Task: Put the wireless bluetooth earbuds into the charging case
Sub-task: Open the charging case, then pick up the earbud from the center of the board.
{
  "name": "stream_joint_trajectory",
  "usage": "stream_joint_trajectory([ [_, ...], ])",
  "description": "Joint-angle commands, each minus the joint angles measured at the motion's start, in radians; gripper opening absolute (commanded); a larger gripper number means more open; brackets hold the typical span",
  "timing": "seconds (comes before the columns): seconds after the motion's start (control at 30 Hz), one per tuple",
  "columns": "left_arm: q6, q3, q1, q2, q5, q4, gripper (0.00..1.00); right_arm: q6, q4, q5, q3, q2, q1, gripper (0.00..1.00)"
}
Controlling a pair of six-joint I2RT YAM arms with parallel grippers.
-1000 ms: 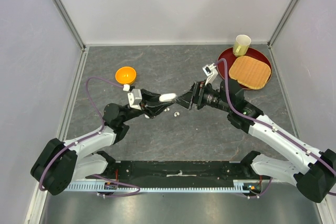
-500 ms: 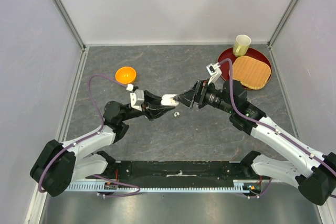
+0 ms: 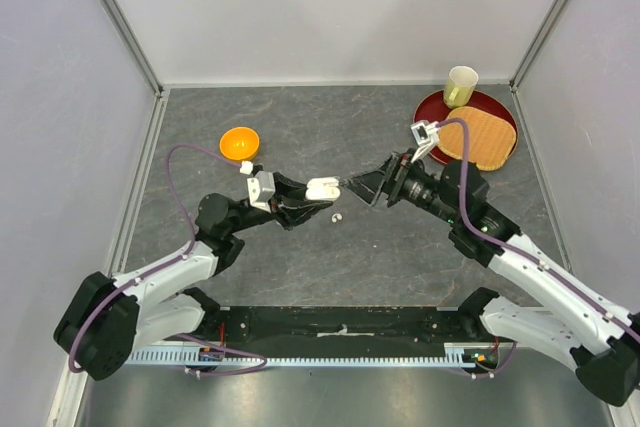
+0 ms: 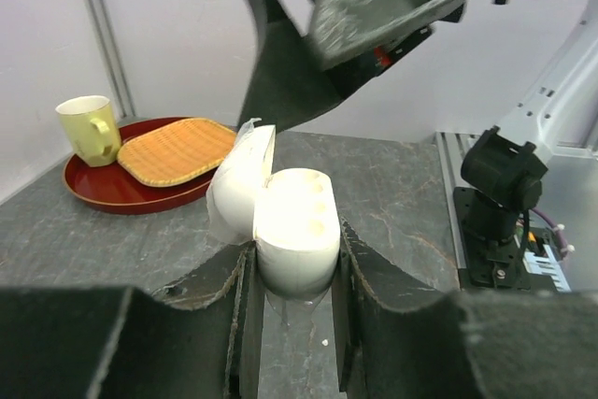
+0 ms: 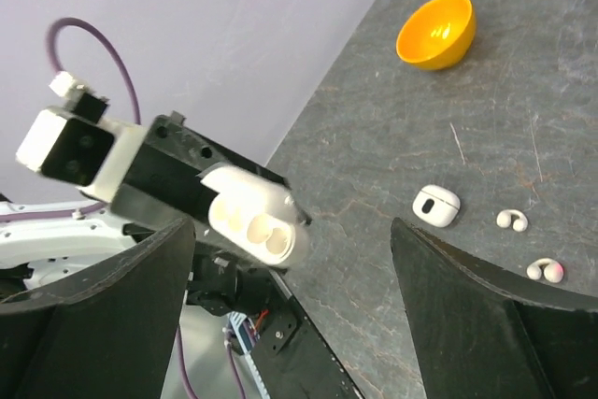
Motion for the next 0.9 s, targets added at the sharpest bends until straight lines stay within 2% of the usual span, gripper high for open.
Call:
stream_joint_trajectory([
  [0.0, 0.068, -0.017, -0.005, -0.032, -0.090, -0.006, 0.02, -0.019, 0.082, 0.078, -0.038, -0.105, -0.004, 0.92],
  [0.13, 0.079, -0.037, -0.005, -0.061, -0.127, -0.008, 0.02, -0.036, 0.016, 0.230, -0.054, -0.161, -0.004, 0.90],
  [0.2, 0.081, -0.043, -0.005, -0.089, -0.133, -0.014, 0.02, -0.047, -0.067, 0.339, -0.039, -0.159, -0.013, 0.84],
  [0.3, 0.097, -0.042, -0.005, -0.141, -0.145, -0.067, 0.02, -0.065, -0.177, 0.381, -0.026, -0.121, -0.046, 0.76],
  [0.53, 0.145, -0.036, -0.003, -0.285, -0.183, -0.204, 0.02, -0.109, -0.196, 0.272, -0.038, 0.075, -0.162, 0.69],
  [0.57, 0.148, -0.036, -0.005, -0.299, -0.190, -0.218, 0.02, -0.125, -0.202, 0.217, -0.032, 0.136, -0.165, 0.68],
  [0.73, 0.159, -0.052, -0.005, -0.376, -0.209, -0.272, 0.02, -0.160, -0.208, 0.129, 0.027, 0.333, -0.171, 0.64],
  [0.87, 0.164, -0.065, -0.003, -0.422, -0.228, -0.292, 0.02, -0.140, -0.124, 0.031, 0.054, 0.497, -0.170, 0.58],
])
